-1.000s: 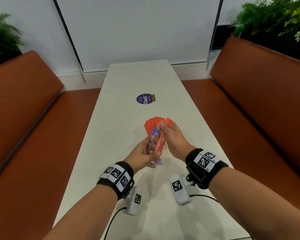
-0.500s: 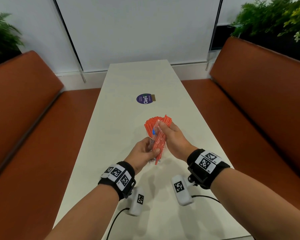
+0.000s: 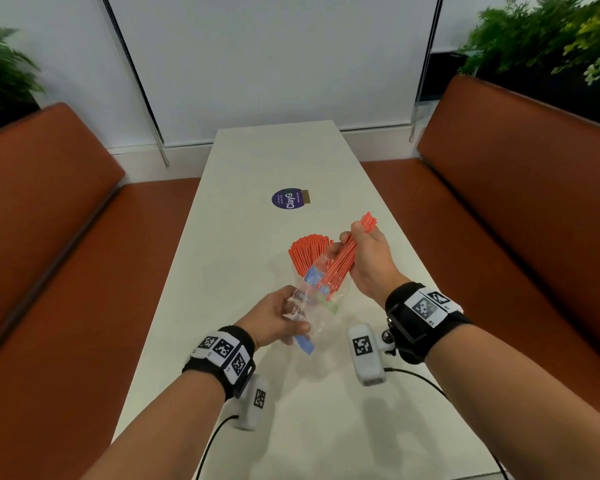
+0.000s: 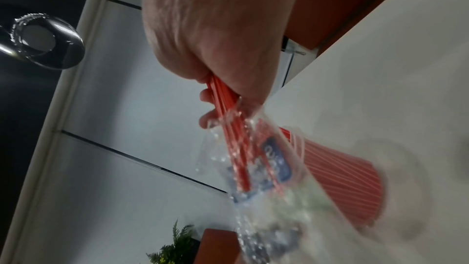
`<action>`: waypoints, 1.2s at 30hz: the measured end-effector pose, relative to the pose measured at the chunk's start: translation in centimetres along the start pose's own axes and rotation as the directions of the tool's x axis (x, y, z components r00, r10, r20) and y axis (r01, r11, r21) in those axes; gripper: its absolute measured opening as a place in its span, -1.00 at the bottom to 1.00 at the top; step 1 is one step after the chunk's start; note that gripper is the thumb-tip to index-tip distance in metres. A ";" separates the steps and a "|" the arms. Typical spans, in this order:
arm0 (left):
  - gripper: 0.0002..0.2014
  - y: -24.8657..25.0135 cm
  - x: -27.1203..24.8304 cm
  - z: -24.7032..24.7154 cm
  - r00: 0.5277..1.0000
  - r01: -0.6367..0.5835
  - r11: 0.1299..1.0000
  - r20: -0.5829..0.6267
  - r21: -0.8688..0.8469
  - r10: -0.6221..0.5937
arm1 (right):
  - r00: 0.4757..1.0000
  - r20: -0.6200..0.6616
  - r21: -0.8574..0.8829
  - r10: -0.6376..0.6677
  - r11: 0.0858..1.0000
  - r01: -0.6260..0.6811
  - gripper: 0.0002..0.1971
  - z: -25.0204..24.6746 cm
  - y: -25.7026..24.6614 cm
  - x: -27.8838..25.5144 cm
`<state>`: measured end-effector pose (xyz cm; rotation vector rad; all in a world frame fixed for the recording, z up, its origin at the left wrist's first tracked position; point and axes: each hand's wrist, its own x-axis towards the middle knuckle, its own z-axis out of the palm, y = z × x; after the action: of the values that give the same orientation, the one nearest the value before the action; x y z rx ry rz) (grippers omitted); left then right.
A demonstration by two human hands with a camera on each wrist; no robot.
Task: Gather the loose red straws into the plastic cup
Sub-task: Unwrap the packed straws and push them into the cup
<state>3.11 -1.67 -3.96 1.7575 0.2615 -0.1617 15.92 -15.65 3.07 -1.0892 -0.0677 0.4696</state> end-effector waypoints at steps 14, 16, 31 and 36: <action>-0.61 -0.8 1.2 -0.1 0.983 0.142 0.885 0.044 0.444 -0.180 | 0.962 -0.083 -0.151 -0.260 0.958 0.245 -0.83 1.4 -2.2 1.8; -0.55 -0.5 1.7 -0.3 0.986 0.151 0.810 -0.031 0.567 -0.163 | 0.959 -0.081 -0.172 -0.273 0.951 0.256 -0.83 1.7 -2.2 2.2; 0.18 1.9 7.7 0.0 0.927 0.197 0.947 -0.361 0.252 -0.097 | 0.966 -0.005 -0.684 -0.259 0.705 0.185 -0.70 0.7 5.3 6.1; 0.00 3.0 7.3 0.8 0.948 0.110 0.979 -0.314 0.174 -0.051 | 0.972 0.194 -0.709 -0.136 0.665 0.235 -0.61 -0.9 6.4 6.0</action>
<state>11.00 -2.42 -3.10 1.9613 0.5620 0.0323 19.42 -11.60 -3.95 -1.8269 -0.5172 0.3193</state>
